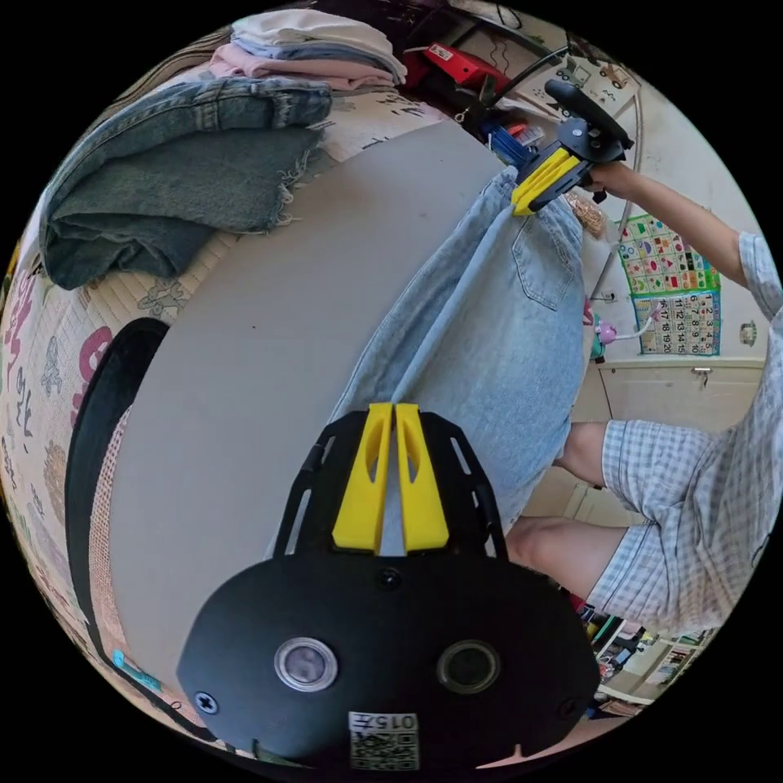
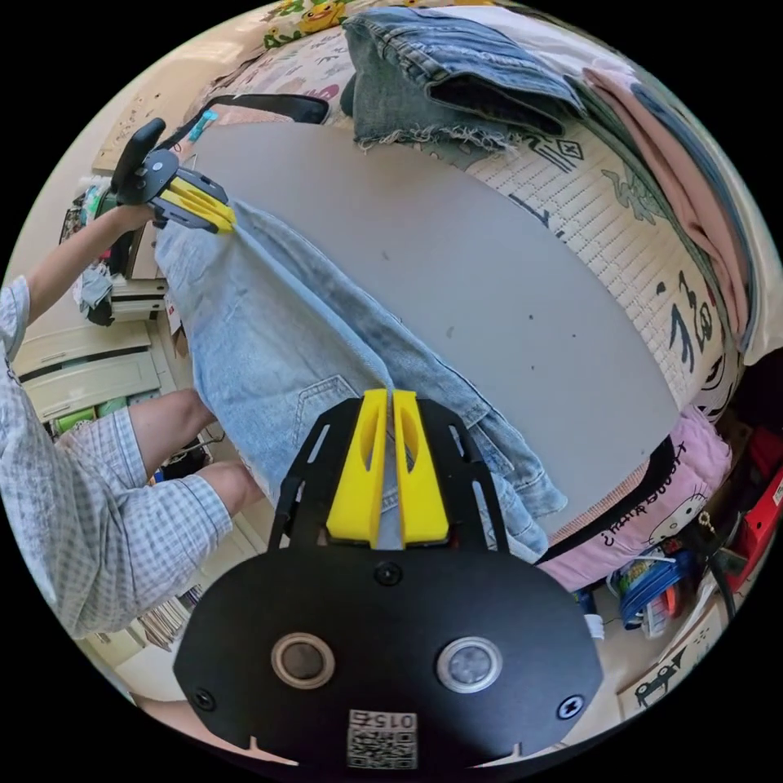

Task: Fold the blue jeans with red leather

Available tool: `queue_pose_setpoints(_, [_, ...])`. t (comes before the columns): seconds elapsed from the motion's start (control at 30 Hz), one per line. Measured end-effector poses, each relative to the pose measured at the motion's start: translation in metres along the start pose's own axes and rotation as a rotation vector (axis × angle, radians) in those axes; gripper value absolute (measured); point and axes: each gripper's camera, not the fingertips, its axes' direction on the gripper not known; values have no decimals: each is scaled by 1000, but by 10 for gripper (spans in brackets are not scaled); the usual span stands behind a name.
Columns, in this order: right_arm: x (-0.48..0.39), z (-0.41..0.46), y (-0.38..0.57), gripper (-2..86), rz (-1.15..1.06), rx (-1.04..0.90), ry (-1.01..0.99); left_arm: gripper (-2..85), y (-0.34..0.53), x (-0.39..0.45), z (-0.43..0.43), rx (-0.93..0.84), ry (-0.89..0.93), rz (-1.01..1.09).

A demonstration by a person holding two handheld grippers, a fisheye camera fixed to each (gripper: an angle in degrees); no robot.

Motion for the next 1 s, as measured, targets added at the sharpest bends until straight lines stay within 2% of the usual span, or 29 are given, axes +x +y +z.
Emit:
queue_pose_setpoints(0.17, [24,-27,-16,5,38,32,-21,-4,-13,0,-36,46,14,-82])
queue_pose_setpoints(0.27, [45,-10,-35,41,63,-63,-32,2,-27,-10,-15,-26,66,-152])
queue_pose_setpoints(0.33, [62,-13,-36,57,100,-56,-99,12,-32,-10,-11,-62,47,-178])
queue_pose_setpoints(0.4, [81,-33,-26,73,178,39,-140,30,-33,-4,-22,-55,56,-194])
queue_pose_setpoints(0.47, [107,-68,8,66,321,214,-124,44,-28,5,-31,-64,28,-185])
queue_pose_setpoints(0.57, [135,-92,64,75,504,366,-184,58,-20,26,-52,-9,17,-178])
queue_pose_setpoints(0.63, [138,-94,95,73,550,426,-205,64,-25,44,-62,41,28,-172])
queue_pose_setpoints(0.8, [137,-63,154,68,764,542,-252,90,-107,109,-67,194,128,-36])
queue_pose_setpoints(0.9, [144,-33,178,87,943,641,-323,104,-183,147,-58,229,199,75])
queue_pose_setpoints(1.0, [158,-7,190,104,1062,738,-401,129,-260,187,-44,217,167,206])
